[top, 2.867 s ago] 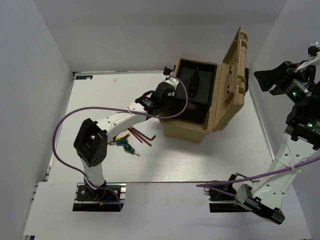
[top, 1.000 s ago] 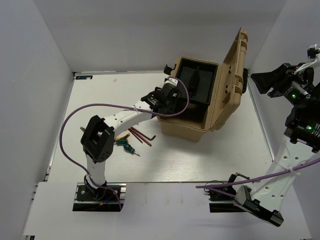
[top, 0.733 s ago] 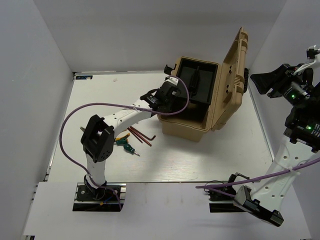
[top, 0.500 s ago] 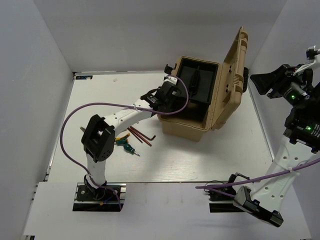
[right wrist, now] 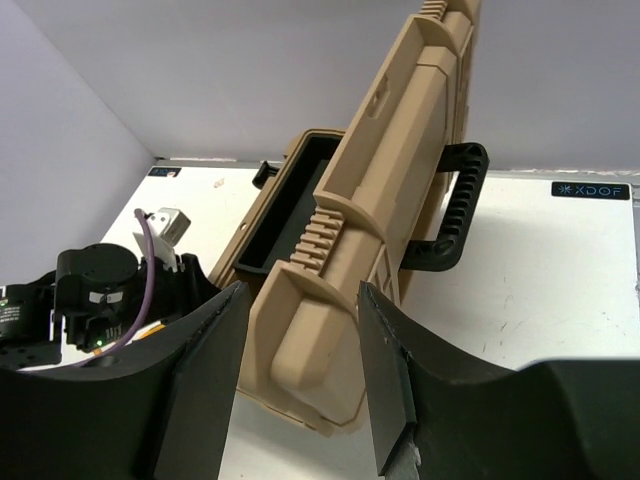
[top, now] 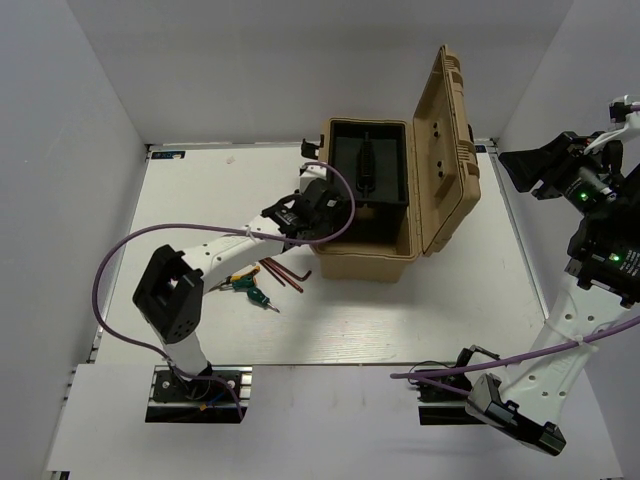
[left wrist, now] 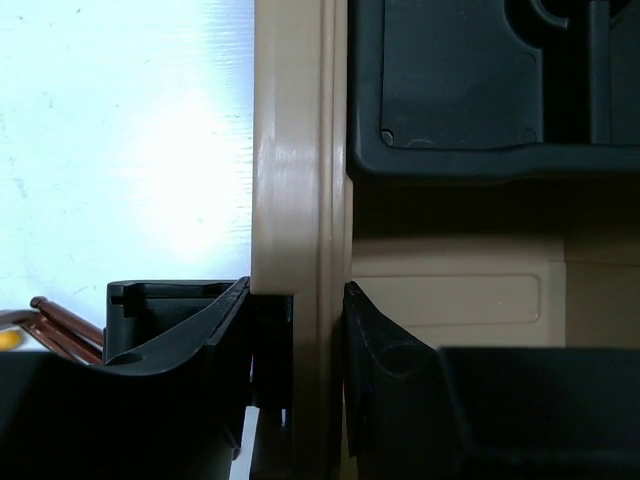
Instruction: Sort the tools into containers
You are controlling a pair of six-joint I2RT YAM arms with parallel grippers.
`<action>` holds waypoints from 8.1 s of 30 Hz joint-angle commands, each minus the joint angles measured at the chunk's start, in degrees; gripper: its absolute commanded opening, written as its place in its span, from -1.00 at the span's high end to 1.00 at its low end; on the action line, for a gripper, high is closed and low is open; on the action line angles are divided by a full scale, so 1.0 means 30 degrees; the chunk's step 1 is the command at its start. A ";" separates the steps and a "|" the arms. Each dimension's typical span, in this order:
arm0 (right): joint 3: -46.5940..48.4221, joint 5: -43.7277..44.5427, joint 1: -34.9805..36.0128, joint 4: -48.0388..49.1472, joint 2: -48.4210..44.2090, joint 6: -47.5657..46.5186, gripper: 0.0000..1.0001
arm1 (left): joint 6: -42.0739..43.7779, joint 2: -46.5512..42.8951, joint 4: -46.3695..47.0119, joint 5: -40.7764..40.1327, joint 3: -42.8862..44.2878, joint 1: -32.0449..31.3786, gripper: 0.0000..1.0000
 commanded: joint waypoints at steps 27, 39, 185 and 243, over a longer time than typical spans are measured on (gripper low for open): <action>-0.0551 -0.0236 -0.0038 0.0345 -0.0684 -0.0390 -0.07 | -0.2089 0.3635 -0.2428 0.1985 0.3086 0.0086 1.00; -0.0873 -0.0469 -0.0038 0.0345 -0.0889 -0.0537 -0.07 | -0.1273 0.2670 -0.1668 0.2163 0.2706 -0.0295 0.19; 0.9942 1.8921 2.8560 -0.3029 1.7600 -0.7391 0.96 | 0.3651 -2.2325 -0.4158 -0.4048 -1.2266 -0.0207 -0.37; 0.0390 1.1400 1.9151 0.0257 1.0104 -0.6690 0.73 | -0.9673 -0.8262 -0.8112 -0.0474 -0.8838 0.2867 -0.63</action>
